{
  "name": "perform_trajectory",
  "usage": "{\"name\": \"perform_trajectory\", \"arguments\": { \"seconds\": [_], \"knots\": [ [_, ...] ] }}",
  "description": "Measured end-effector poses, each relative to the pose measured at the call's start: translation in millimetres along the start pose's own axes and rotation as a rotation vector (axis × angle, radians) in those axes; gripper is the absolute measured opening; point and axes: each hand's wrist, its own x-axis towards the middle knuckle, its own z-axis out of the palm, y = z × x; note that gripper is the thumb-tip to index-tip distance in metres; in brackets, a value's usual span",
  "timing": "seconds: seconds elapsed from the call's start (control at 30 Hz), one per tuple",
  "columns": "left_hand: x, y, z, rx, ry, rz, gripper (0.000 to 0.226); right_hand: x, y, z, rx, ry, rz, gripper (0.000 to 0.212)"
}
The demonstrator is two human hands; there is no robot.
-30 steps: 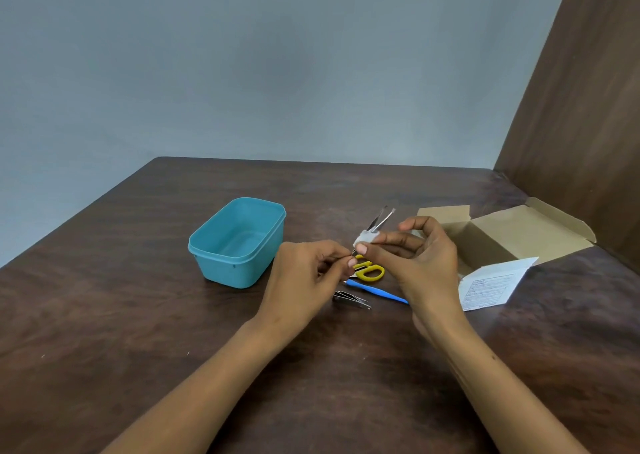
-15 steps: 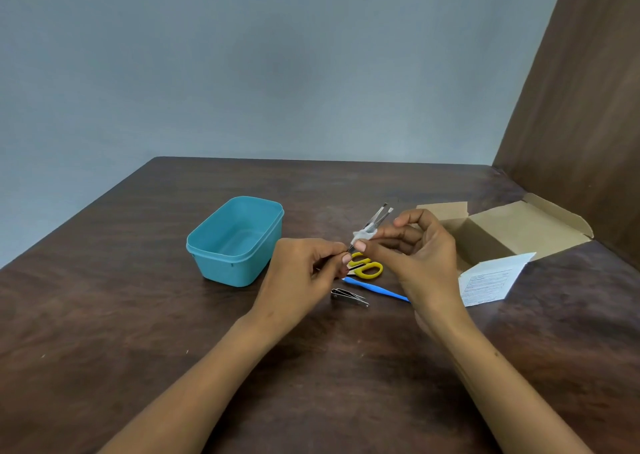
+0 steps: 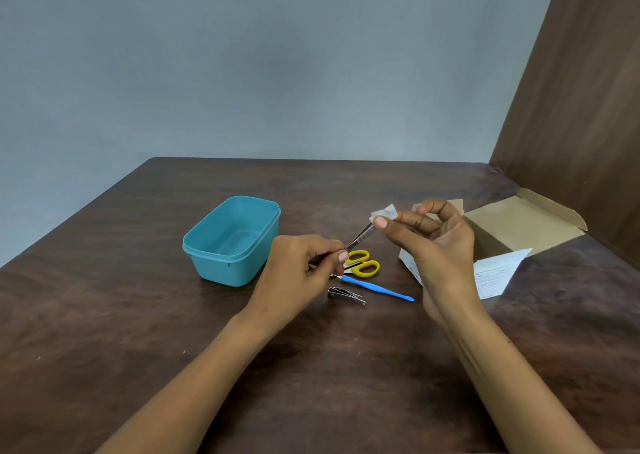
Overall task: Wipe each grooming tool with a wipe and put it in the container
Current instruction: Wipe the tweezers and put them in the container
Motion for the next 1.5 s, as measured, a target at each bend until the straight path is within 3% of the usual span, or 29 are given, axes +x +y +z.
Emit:
{"name": "perform_trajectory", "arguments": {
  "seconds": [0.3, 0.57, 1.5],
  "knots": [
    [-0.4, 0.6, 0.7, -0.036, 0.050, -0.010, 0.012, -8.4, 4.8, 8.3, -0.118, -0.056, -0.014, 0.048],
    [0.6, -0.9, 0.1, 0.004, 0.017, 0.026, 0.012, -2.2, -1.5, 2.6, -0.001, 0.069, -0.030, 0.052],
    [1.9, -7.2, -1.1, -0.019, 0.088, -0.008, 0.012, 0.4, -6.5, 5.1, 0.188, 0.101, 0.000, 0.036]
  ]
}}
